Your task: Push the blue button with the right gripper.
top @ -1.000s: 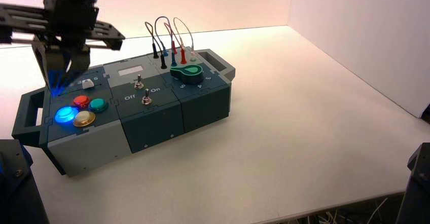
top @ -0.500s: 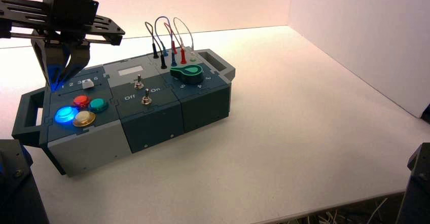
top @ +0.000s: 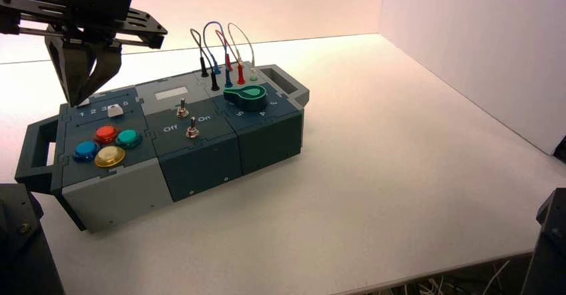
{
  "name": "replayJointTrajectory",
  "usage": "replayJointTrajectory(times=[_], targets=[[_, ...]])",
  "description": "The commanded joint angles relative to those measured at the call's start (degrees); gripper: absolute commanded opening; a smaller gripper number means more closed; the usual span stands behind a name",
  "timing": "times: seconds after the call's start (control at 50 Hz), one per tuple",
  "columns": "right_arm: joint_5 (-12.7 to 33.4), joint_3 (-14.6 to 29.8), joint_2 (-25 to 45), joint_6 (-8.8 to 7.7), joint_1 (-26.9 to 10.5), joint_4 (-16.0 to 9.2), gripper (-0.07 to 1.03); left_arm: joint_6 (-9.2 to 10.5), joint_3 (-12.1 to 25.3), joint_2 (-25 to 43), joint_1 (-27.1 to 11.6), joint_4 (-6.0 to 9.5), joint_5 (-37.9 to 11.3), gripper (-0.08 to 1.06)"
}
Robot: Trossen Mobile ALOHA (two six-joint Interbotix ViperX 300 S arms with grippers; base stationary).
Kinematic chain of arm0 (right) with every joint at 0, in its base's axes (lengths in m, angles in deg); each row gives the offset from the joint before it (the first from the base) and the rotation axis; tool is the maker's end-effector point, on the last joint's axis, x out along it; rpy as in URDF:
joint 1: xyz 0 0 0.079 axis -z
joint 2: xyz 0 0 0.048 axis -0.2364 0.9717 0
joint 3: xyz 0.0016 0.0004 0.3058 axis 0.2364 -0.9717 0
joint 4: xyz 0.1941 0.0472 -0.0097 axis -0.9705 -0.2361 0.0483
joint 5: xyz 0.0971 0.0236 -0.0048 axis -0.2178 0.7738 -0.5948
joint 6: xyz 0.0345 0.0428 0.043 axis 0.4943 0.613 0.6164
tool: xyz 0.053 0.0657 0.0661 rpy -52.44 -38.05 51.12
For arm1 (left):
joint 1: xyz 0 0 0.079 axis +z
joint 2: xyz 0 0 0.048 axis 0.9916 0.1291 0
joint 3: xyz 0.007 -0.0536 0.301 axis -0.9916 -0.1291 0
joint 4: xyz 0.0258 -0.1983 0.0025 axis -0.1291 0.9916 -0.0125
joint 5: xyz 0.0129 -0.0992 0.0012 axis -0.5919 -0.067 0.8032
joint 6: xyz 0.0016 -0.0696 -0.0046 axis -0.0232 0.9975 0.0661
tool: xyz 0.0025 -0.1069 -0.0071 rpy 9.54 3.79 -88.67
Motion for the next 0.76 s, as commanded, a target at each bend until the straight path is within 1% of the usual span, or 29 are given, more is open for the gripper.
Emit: replayJointTrajectory(times=[0.02, 0.32, 0.46, 0.54, 0.76], targets=[[-0.2, 2.5, -3.2, -0.26, 0.1, -0.2, -0.02, 0.44, 0.3, 0.4, 0.4, -0.35, 1.1, -0.04], [-0.4, 3.3, -2.8, -0.26, 0.0, -0.2, -0.02, 0.70, 0.6, 0.7, 0.4, 0.53, 2.8, -0.04], [-0.4, 4.2, -2.4, -0.26, 0.2, -0.2, -0.02, 0.62, 0.7, 0.8, -0.4, 0.53, 3.0, -0.04], [-0.2, 5.5, -2.1, -0.26, 0.1, -0.2, -0.02, 0.62, 0.7, 0.8, -0.9, 0.44, 3.0, -0.04], [0.3, 7.1, -1.9, -0.26, 0.2, 0.1, -0.02, 0.53, 0.9, 0.5, -1.1, 0.53, 3.0, -0.04]])
